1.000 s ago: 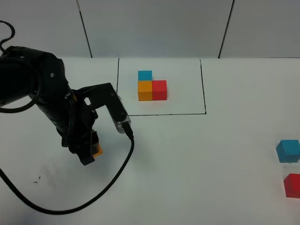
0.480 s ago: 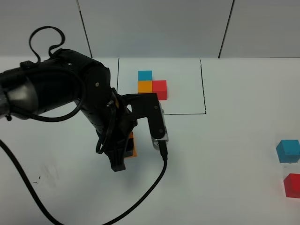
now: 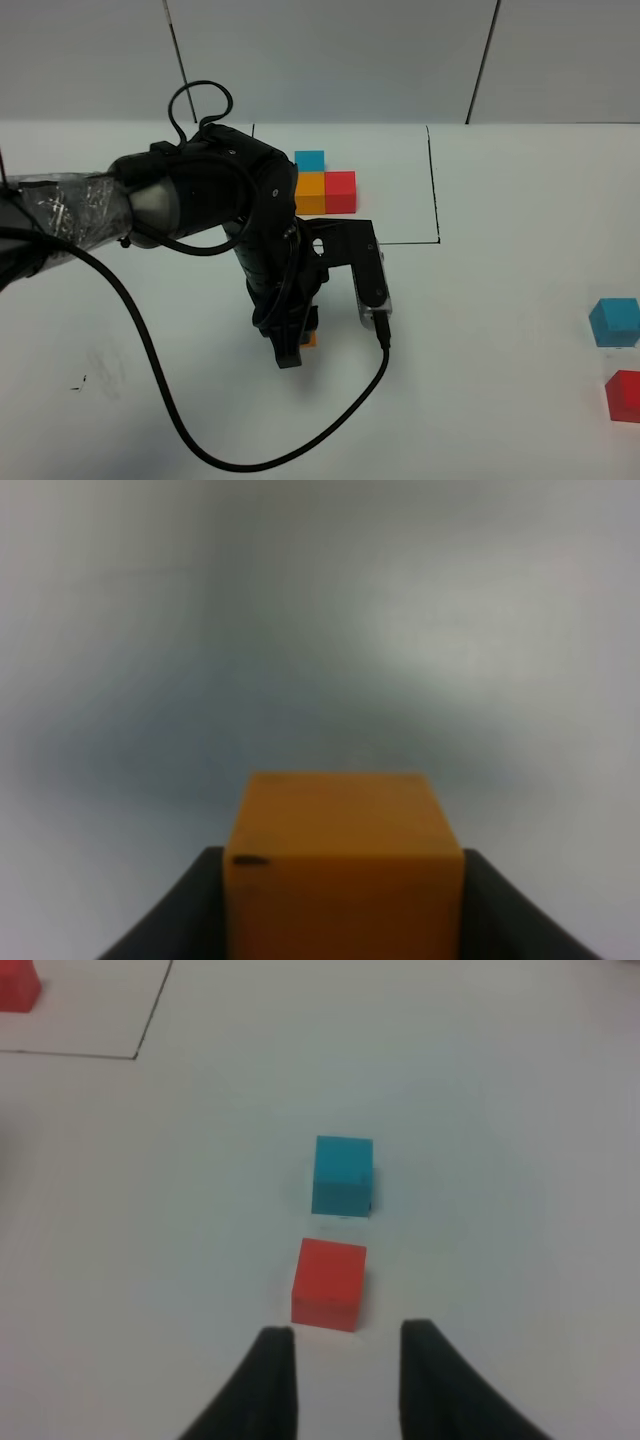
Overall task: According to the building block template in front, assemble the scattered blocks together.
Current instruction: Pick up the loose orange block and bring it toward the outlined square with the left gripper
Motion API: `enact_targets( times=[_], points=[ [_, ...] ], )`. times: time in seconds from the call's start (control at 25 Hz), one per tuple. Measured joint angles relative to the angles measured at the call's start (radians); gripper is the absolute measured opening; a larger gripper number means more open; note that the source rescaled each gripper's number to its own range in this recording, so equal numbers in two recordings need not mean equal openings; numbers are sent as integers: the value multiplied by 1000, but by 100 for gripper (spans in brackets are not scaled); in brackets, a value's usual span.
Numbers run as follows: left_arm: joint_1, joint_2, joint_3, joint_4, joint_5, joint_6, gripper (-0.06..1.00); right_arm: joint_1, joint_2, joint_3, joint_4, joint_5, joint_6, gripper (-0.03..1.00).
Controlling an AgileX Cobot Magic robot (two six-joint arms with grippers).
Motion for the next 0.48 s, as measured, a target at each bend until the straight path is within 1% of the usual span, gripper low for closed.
enact_targets(
  times=[0.32,0.48],
  points=[
    [-47,45,0,0,-41,2,0,0,0,0,0,0,6,0],
    [-49,66,0,0,-53,2,0,0,0,0,0,0,6,0]
  ],
)
